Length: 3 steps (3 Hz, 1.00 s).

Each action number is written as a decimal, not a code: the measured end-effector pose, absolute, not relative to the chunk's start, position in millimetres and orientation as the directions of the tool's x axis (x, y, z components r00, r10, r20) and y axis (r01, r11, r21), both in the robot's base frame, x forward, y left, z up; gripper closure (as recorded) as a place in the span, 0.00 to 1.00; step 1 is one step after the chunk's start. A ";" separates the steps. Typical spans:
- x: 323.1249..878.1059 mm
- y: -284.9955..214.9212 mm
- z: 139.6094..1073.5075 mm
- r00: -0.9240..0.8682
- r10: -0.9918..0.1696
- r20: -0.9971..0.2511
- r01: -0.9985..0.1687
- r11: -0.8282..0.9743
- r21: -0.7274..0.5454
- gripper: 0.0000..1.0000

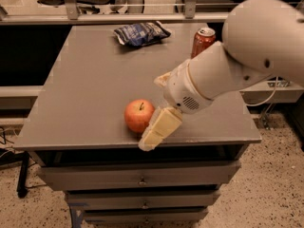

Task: Pick apple

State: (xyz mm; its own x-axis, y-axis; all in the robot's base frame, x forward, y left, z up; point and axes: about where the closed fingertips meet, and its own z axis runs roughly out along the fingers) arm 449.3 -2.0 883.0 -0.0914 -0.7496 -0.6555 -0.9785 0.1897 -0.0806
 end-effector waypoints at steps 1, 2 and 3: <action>459.1 13.0 861.2 -0.093 -0.722 -0.686 -0.980 0.187 -0.065 0.00; 466.5 22.8 856.8 -0.103 -0.705 -0.702 -0.980 0.194 -0.051 0.18; 471.5 26.5 858.3 -0.118 -0.700 -0.705 -0.978 0.204 -0.039 0.41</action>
Offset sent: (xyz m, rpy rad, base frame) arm 0.0290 0.0335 -0.0327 0.0998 0.0336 -0.0173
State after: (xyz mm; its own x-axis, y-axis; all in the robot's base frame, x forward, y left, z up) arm 471.5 26.5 858.3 -0.1178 -0.6995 -0.7048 -0.9782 0.2038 -0.0389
